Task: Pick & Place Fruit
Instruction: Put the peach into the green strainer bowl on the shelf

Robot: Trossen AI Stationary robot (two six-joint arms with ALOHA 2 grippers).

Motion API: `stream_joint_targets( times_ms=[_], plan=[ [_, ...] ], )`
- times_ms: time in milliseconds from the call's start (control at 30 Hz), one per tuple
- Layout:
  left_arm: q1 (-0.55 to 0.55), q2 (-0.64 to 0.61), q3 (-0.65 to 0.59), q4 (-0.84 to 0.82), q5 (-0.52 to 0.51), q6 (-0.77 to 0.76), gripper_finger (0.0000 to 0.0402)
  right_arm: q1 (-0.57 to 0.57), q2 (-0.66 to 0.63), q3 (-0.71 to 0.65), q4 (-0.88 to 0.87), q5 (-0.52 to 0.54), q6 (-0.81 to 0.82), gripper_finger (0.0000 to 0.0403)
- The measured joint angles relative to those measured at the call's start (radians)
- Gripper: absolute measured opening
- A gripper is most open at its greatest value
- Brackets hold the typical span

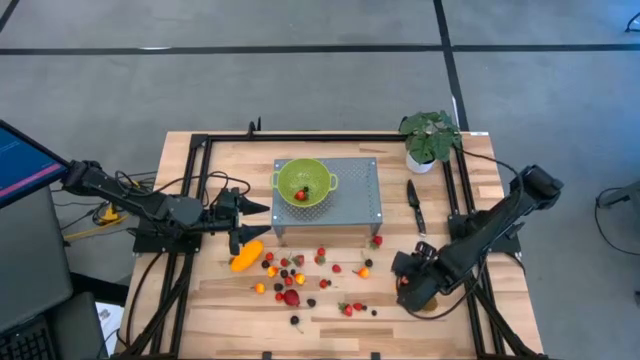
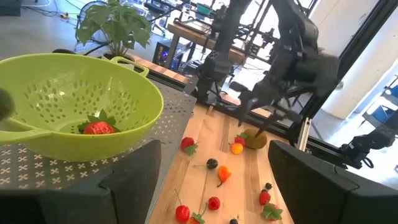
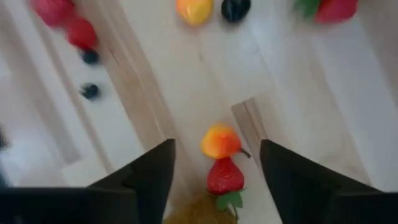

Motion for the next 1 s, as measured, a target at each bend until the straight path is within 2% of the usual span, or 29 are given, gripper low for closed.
stream_joint_targets(
  times_ms=[167,533,1000],
  plan=[
    [0.0,0.0,0.0,0.0,0.0,0.0,0.0291,0.0,0.075,0.0,0.003,-0.033,0.0,0.0259],
    [0.0,0.0,0.0,0.002,0.0,0.0,0.0291,-0.004,0.185,0.0,0.022,-0.035,0.034,0.026],
    [0.0,0.0,0.0,0.009,0.0,0.0,0.0291,-0.029,0.233,0.0,0.108,-0.064,-0.019,0.026]
  ],
)
